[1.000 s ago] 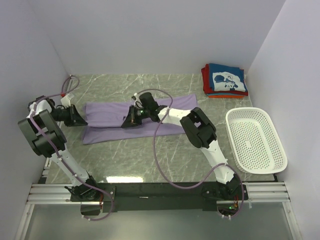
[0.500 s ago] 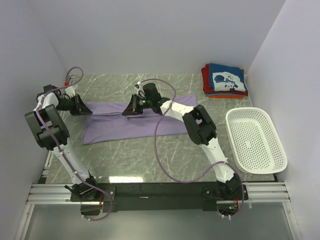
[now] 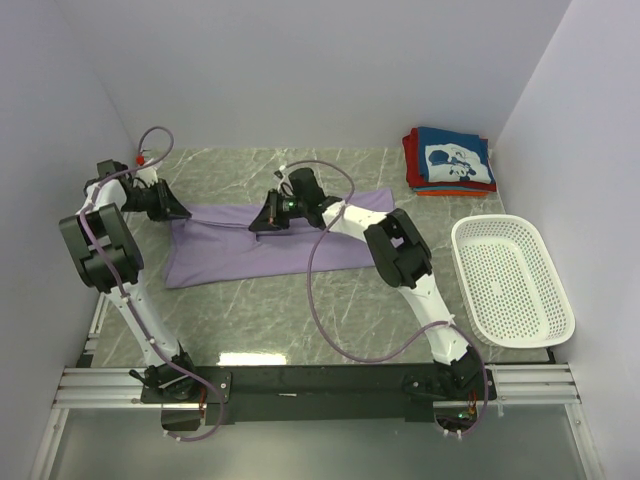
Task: Fold and stack the t-shirts
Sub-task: Fold the tshirt
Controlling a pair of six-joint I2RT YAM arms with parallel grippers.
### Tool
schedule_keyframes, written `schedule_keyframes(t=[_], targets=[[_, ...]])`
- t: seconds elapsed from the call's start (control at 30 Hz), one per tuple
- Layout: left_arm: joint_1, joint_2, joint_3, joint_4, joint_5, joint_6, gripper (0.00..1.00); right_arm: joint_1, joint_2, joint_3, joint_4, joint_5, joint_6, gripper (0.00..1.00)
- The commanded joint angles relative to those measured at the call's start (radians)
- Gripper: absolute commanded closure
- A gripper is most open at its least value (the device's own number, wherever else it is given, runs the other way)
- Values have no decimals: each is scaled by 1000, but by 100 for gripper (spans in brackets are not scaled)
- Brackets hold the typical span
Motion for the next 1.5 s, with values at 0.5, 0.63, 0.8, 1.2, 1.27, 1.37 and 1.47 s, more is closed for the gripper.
schedule_keyframes(t=[0.5,0.63,0.8,1.2,1.27,1.37,1.47], targets=[[6,-128,-53,60,-14,-3,58,-128,-111,-49,-82,8,-125,50],[4,-246,-168,64,-38,25,60,-201,-168,-12,-251,-33,-249,52],[-5,-325,-323,10,-47,69,49,-264,-220,106,-749,95,-693,54],[-218,-325,-422,107,-532,-124,86,-297,-163,83,-1116,623,-1123,53],[-227,-289,-394,106,-576,-136,89,-295,-157,53,-1122,663,-1141,54],[-227,-228,-340,103,-644,-139,92,-297,-157,-1,-1130,679,-1159,55],[-229,-144,-249,95,-676,-122,93,-289,-177,-47,-1148,669,-1169,57]])
